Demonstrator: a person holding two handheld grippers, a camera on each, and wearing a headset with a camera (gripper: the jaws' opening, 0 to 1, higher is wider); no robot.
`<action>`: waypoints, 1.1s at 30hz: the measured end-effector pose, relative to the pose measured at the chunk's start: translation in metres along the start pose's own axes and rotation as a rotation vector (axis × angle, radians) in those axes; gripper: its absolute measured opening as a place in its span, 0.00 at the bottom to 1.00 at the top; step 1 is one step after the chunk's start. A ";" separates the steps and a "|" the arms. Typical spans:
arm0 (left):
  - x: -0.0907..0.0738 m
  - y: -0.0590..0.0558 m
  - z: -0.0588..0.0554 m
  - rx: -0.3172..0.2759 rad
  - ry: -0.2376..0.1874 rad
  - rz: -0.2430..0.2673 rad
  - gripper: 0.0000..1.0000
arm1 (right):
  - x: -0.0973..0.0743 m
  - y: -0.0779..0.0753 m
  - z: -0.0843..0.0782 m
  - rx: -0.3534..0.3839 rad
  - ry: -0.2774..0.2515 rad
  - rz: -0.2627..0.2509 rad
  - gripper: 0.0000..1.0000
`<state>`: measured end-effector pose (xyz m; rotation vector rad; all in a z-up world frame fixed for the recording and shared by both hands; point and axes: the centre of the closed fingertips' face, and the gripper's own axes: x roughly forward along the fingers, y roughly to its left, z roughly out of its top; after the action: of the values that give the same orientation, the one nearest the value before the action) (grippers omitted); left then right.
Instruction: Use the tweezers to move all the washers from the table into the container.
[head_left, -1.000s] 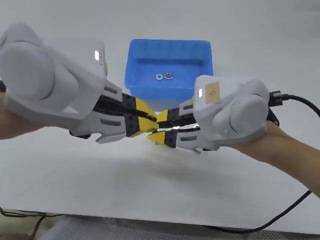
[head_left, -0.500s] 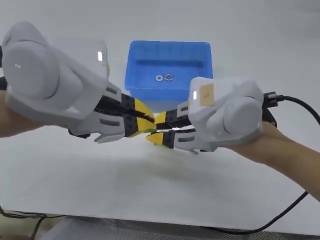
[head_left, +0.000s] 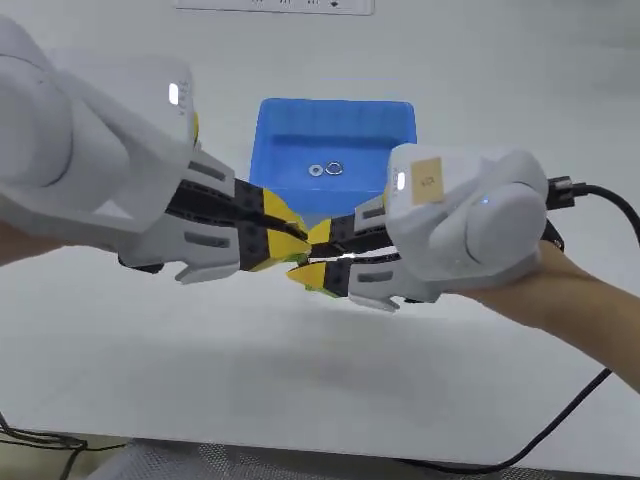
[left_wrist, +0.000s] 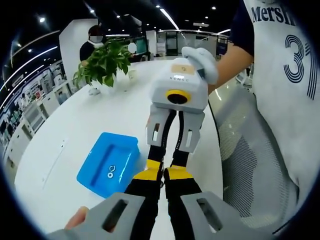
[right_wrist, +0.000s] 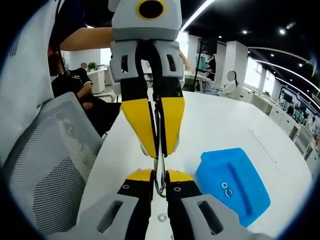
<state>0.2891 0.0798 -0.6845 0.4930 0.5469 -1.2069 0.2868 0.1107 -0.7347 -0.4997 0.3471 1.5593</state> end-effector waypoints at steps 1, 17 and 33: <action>-0.002 0.001 0.002 0.002 -0.002 0.003 0.07 | -0.001 -0.001 0.003 -0.006 -0.003 -0.005 0.10; -0.020 0.027 0.036 0.076 -0.064 0.036 0.07 | -0.021 -0.034 0.037 -0.083 -0.025 -0.054 0.10; -0.010 0.057 0.050 0.121 -0.123 0.060 0.07 | -0.032 -0.093 0.036 -0.107 -0.026 -0.143 0.10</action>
<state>0.3474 0.0720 -0.6353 0.5307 0.3532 -1.2084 0.3760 0.1067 -0.6792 -0.5742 0.2040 1.4495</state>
